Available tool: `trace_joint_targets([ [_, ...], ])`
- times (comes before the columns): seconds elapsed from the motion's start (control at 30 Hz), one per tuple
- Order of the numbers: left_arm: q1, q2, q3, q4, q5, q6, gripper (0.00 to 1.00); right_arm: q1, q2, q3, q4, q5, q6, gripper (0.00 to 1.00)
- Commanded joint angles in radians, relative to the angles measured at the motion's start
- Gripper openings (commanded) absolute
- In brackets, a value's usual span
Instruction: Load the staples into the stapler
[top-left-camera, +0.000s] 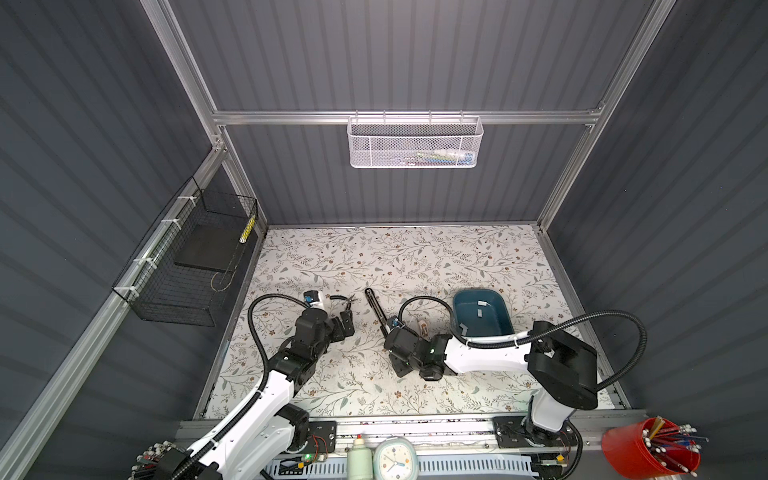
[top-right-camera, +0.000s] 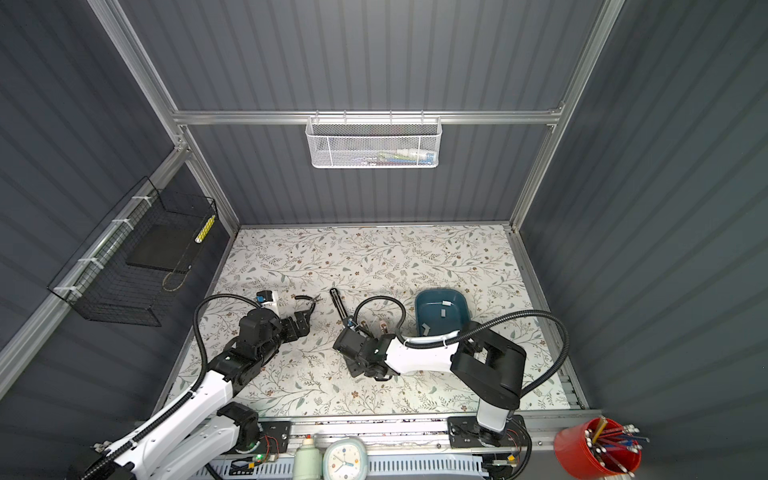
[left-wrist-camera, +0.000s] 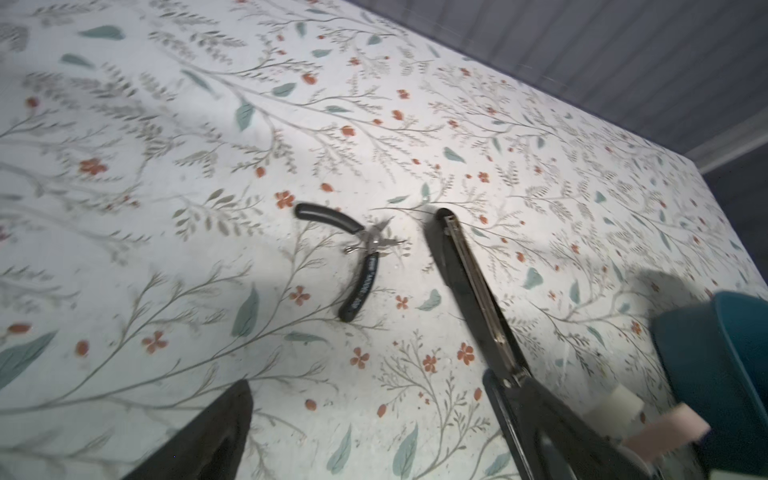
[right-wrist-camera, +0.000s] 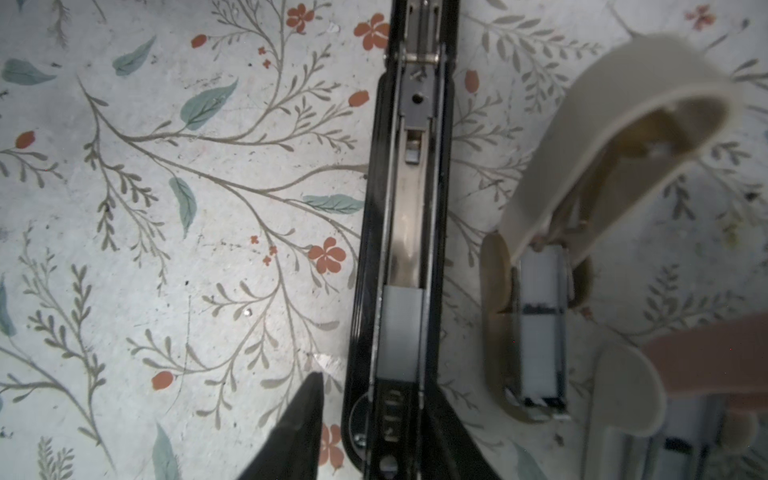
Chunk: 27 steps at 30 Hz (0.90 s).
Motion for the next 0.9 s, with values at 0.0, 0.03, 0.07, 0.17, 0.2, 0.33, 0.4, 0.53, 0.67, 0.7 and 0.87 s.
trace_joint_targets([
  [0.0, 0.003, 0.005, 0.073, -0.101, -0.092, -0.155, 0.99, 0.009, 0.015, 0.003, -0.006, 0.024, 0.013, 0.29],
  [0.03, 0.003, 0.004, 0.078, -0.103, -0.069, -0.147, 0.99, 0.011, 0.016, 0.002, -0.002, 0.026, 0.015, 0.26],
  [0.07, 0.003, 0.004, 0.076, -0.096, -0.044, -0.142, 0.99, 0.011, 0.018, 0.003, 0.000, 0.024, 0.015, 0.23],
  [0.17, 0.004, -0.013, 0.027, 0.000, 0.099, -0.080, 0.99, 0.018, 0.024, 0.008, 0.004, 0.023, 0.021, 0.17],
  [0.2, 0.003, -0.027, -0.009, 0.056, 0.141, -0.075, 0.99, 0.019, 0.026, 0.007, 0.008, 0.024, 0.020, 0.16],
  [0.33, 0.003, -0.079, -0.100, 0.191, 0.184, -0.145, 0.99, 0.021, 0.031, 0.008, 0.026, 0.014, 0.027, 0.11],
  [0.4, 0.003, -0.059, -0.089, 0.205, 0.207, -0.147, 1.00, 0.021, 0.026, 0.001, 0.040, 0.001, 0.029, 0.10],
  [0.53, 0.004, 0.105, -0.052, 0.266, 0.262, -0.161, 0.99, 0.020, 0.016, -0.010, 0.067, -0.018, 0.032, 0.06],
  [0.67, 0.003, 0.326, -0.029, 0.433, 0.380, -0.205, 0.99, 0.021, -0.007, -0.033, 0.100, -0.037, 0.032, 0.05],
  [0.7, 0.002, 0.365, -0.021, 0.447, 0.388, -0.220, 0.99, 0.019, -0.012, -0.040, 0.109, -0.039, 0.032, 0.04],
  [0.87, 0.002, 0.466, 0.006, 0.436, 0.337, -0.269, 0.99, 0.019, -0.025, -0.058, 0.125, -0.046, 0.038, 0.03],
])
